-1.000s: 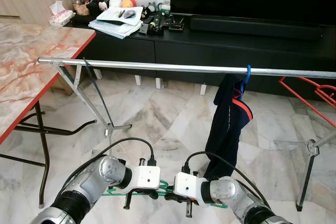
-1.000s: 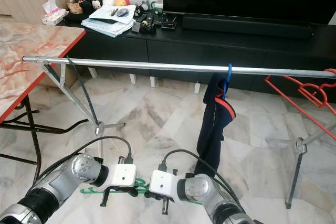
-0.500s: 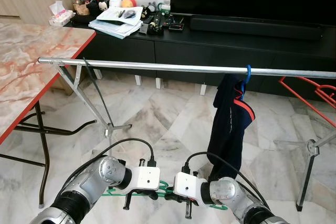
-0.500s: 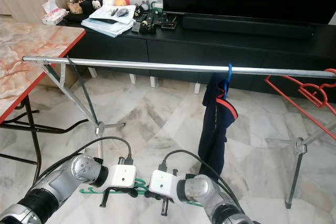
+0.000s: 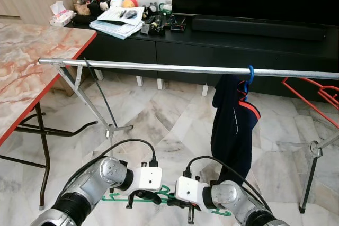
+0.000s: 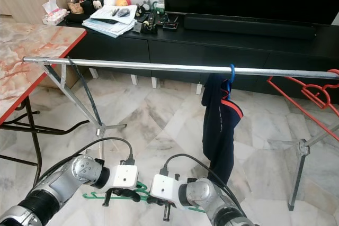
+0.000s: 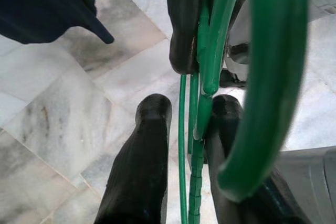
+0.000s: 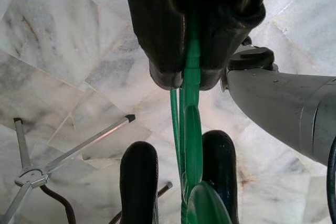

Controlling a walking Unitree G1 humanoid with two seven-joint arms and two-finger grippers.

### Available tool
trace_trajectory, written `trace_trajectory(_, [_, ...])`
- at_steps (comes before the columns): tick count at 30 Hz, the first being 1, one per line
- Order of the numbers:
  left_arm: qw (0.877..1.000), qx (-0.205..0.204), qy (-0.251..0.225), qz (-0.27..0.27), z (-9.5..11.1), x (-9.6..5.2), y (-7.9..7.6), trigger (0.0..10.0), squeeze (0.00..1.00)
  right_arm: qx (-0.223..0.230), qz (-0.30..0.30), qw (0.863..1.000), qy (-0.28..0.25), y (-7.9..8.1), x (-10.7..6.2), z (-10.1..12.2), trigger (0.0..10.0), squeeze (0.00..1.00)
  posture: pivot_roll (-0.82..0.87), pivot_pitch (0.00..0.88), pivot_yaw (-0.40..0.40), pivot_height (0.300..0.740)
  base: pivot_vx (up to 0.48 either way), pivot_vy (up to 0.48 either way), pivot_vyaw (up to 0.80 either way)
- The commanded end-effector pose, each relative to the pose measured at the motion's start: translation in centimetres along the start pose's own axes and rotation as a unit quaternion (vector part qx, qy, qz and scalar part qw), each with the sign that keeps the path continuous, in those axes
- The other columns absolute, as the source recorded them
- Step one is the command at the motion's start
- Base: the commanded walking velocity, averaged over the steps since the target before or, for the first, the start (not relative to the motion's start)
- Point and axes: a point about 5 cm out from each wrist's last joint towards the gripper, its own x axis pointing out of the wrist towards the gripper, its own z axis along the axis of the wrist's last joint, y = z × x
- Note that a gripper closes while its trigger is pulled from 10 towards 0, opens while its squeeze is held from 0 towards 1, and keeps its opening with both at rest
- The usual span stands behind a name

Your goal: Hang hanger

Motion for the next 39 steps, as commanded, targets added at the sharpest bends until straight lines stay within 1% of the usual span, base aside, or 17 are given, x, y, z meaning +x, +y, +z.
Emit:
trace_trajectory(1, [1.000,0.003,-0.002,0.003,0.1,-0.8,0.3,10.0,1.00,0.008,0.023,0.999,0.022,1.2,0.4,-0.9,0.0,0.00,0.10,0.109,0.062,0.740,0.000,0.000,0.00])
trace_trajectory(7, [0.998,0.012,0.047,-0.027,-1.3,-2.1,-0.5,10.0,1.00,0.027,0.004,0.998,0.058,2.1,0.0,-2.9,0.0,0.00,0.10,0.110,0.063,0.740,0.000,0.000,0.00])
trace_trajectory(13, [0.998,-0.001,0.054,-0.015,-1.7,-3.4,-0.4,10.0,1.00,0.045,-0.020,0.996,0.080,2.7,-0.7,-4.5,0.0,0.00,0.10,0.113,0.063,0.740,0.000,0.000,0.00])
trace_trajectory(16, [0.998,-0.018,0.058,0.003,-2.4,-4.5,-0.6,10.0,1.00,0.067,-0.052,0.992,0.098,3.1,-1.4,-5.9,0.0,0.00,0.10,0.116,0.062,0.740,0.000,0.000,0.00])
trace_trajectory(22, [0.989,-0.109,0.050,0.081,-5.2,-6.2,-2.4,10.0,1.00,0.149,-0.166,0.970,0.097,2.9,-3.0,-7.9,0.0,0.00,0.11,0.119,0.058,0.740,0.000,0.000,0.00])
trace_trajectory(23, [0.985,-0.127,0.055,0.103,-6.0,-6.2,-2.9,10.0,0.73,0.168,-0.188,0.963,0.091,2.8,-3.2,-8.1,0.0,0.00,0.10,0.119,0.058,0.740,0.000,0.000,0.00])
trace_trajectory(25, [0.979,-0.146,0.062,0.130,-7.0,-6.2,-3.6,10.0,0.69,0.191,-0.209,0.956,0.079,2.7,-3.3,-8.2,0.0,0.00,0.10,0.121,0.057,0.740,0.000,0.000,0.00])
trace_trajectory(26, [0.967,-0.172,0.078,0.173,-8.4,-5.9,-4.4,10.0,0.29,0.209,-0.237,0.947,0.067,2.7,-3.4,-8.2,0.0,0.00,0.10,0.121,0.056,0.740,0.000,0.000,0.00])
trace_trajectory(27, [0.958,-0.195,0.085,0.192,-9.0,-5.7,-4.9,10.0,0.00,0.221,-0.244,0.942,0.059,2.7,-3.4,-8.2,0.0,0.00,0.10,0.119,0.054,0.740,0.000,0.000,0.00])
trace_trajectory(28, [0.950,-0.210,0.091,0.212,-9.6,-5.4,-5.3,10.0,0.00,0.231,-0.251,0.939,0.050,2.8,-3.3,-8.2,0.0,0.00,0.10,0.118,0.051,0.740,0.000,0.000,0.00])
trace_trajectory(30, [0.904,-0.294,0.104,0.292,-11.5,-4.3,-6.9,10.0,0.00,0.273,-0.291,0.917,0.008,2.7,-3.1,-7.8,0.0,0.00,0.09,0.118,0.042,0.740,0.000,0.000,0.00])
trace_trajectory(31, [0.876,-0.338,0.108,0.327,-12.2,-3.8,-7.9,10.0,0.00,0.290,-0.310,0.905,-0.015,2.6,-3.1,-7.6,0.0,0.00,0.08,0.116,0.038,0.740,0.000,0.000,0.00])
trace_trajectory(32, [0.876,-0.338,0.108,0.327,-12.2,-3.8,-7.9,10.0,0.00,0.290,-0.310,0.905,-0.015,2.6,-3.1,-7.6,0.0,0.00,0.08,0.116,0.038,0.740,0.000,0.000,0.00])
trace_trajectory(33, [0.836,-0.398,0.121,0.358,-13.3,-3.2,-9.5,10.0,0.00,0.312,-0.349,0.883,-0.032,2.2,-3.2,-7.4,0.0,0.00,0.07,0.118,0.033,0.740,0.000,0.000,0.00])
trace_trajectory(34, [0.810,-0.432,0.131,0.375,-13.8,-2.8,-10.5,10.0,0.00,0.325,-0.373,0.868,-0.039,2.0,-3.3,-7.4,0.0,0.00,0.07,0.117,0.032,0.740,0.000,0.000,0.00])
trace_trajectory(35, [0.793,-0.452,0.138,0.384,-14.1,-2.6,-11.2,10.0,0.00,0.333,-0.387,0.859,-0.043,1.9,-3.4,-7.4,0.0,0.00,0.07,0.117,0.032,0.740,0.000,0.000,0.00])
trace_trajectory(39, [0.709,-0.548,0.168,0.412,-15.3,-1.6,-14.9,10.0,0.00,0.383,-0.459,0.798,-0.076,1.6,-3.8,-7.3,0.0,0.00,0.06,0.111,0.018,0.740,0.000,0.000,0.00])
